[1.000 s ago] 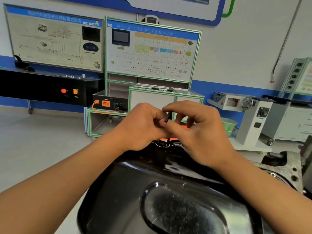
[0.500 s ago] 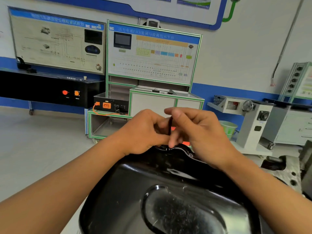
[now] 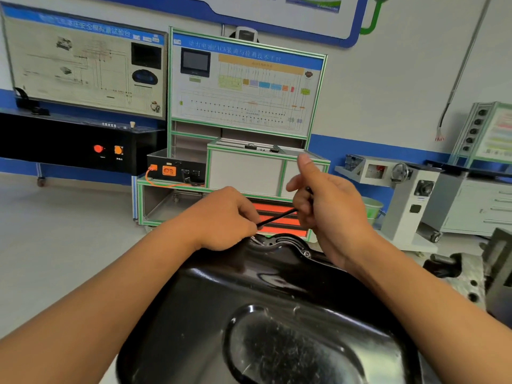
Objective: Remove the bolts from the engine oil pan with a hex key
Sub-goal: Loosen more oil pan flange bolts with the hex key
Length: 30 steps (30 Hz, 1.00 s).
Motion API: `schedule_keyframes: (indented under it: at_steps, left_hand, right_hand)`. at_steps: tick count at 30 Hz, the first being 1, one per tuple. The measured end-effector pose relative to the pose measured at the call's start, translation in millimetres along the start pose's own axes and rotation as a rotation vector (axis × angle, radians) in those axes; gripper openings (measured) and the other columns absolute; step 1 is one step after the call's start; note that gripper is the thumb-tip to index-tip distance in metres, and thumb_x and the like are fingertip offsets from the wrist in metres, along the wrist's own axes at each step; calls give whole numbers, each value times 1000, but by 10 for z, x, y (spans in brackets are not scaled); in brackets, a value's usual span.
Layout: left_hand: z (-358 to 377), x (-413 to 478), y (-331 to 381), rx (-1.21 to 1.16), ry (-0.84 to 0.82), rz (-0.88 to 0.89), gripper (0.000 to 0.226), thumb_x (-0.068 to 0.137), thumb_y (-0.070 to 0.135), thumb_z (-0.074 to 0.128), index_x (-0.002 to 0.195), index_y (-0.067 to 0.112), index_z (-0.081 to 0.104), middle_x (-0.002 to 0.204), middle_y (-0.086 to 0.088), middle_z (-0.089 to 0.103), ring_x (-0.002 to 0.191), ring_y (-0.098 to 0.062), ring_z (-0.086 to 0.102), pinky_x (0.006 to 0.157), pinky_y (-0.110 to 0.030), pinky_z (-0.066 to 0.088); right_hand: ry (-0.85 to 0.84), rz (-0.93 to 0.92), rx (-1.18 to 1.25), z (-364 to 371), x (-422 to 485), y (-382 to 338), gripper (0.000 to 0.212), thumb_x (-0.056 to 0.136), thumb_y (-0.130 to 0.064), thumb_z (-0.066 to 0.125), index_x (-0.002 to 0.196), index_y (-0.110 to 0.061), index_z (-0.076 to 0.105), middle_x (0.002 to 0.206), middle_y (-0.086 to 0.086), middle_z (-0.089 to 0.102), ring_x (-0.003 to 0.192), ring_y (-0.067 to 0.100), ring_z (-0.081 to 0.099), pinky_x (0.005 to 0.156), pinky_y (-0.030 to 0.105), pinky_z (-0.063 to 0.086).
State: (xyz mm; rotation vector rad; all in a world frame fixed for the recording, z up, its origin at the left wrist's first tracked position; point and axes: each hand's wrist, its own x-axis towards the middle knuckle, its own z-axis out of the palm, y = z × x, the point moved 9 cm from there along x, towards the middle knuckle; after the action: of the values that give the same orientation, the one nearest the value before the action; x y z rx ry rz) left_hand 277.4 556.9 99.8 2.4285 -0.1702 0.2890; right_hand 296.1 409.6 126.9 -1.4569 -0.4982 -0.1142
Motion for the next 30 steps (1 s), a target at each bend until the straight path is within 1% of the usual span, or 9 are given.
schedule_keyframes:
  at_steps: [2,5,9,11,14,17,21,25,30]
  left_hand:
    - [-2,19,-44,78,2,-46,26,88,11,59,88,26,79,88,14,69,89,-10,64,76,-24,49]
    - [-26,22,-60,146,44,-78,24,88,13,58,90,23,80,98,9,73,93,-12,65,86,-29,53]
    - [-4,66,-40,205,39,-112,12,81,23,70,82,16,80,94,-4,76,81,-14,64,83,-39,58]
    - [37,114,6,259,-7,-132,27,74,32,80,86,7,78,94,-12,75,75,-17,61,82,-42,58]
    - [91,196,119,366,-25,-150,36,65,36,89,82,9,74,84,-7,73,81,-23,69,78,-41,60]
    - [146,262,198,452,-14,-165,39,64,36,91,71,14,60,80,-4,64,84,-28,67,76,-38,58]
    - [172,287,168,448,-9,-171,40,64,33,92,86,10,70,86,-4,70,87,-29,68,83,-41,58]
    - [174,281,175,425,-11,-136,30,66,25,91,84,11,72,83,-5,70,81,-27,69,79,-40,59]
    - [267,280,247,527,-118,-61,18,80,15,79,96,8,74,90,-7,72,85,-23,68,81,-40,59]
  right_hand:
    - [66,-8,38,-91,-1,-15,48,96,-50,57,65,-14,63,48,-1,36,41,11,30,40,19,28]
    - [126,-17,75,-177,-16,-36,50,99,-46,55,61,-15,62,47,-2,36,40,9,31,40,19,27]
    - [192,-45,98,-258,-39,-73,54,101,-43,53,53,-18,61,47,-3,36,42,9,31,44,21,26]
    - [226,-57,125,-298,-57,-89,58,102,-42,51,50,-19,61,46,-3,35,41,10,30,43,21,24]
    - [251,-57,152,-331,-74,-102,62,103,-41,49,46,-21,60,44,-3,34,40,9,28,41,20,23]
    - [270,-51,153,-349,-85,-105,63,104,-38,47,45,-21,60,44,-3,34,40,9,28,41,20,24]
    - [298,-49,120,-381,-96,-103,65,104,-37,47,43,-21,60,43,-6,37,40,7,33,41,16,29]
    - [308,-46,144,-377,-100,-102,60,105,-33,48,47,-18,58,42,-7,41,38,4,36,40,13,31]
    - [335,-44,128,-414,-99,-92,61,104,-33,49,46,-19,59,44,-5,41,41,5,36,41,14,31]
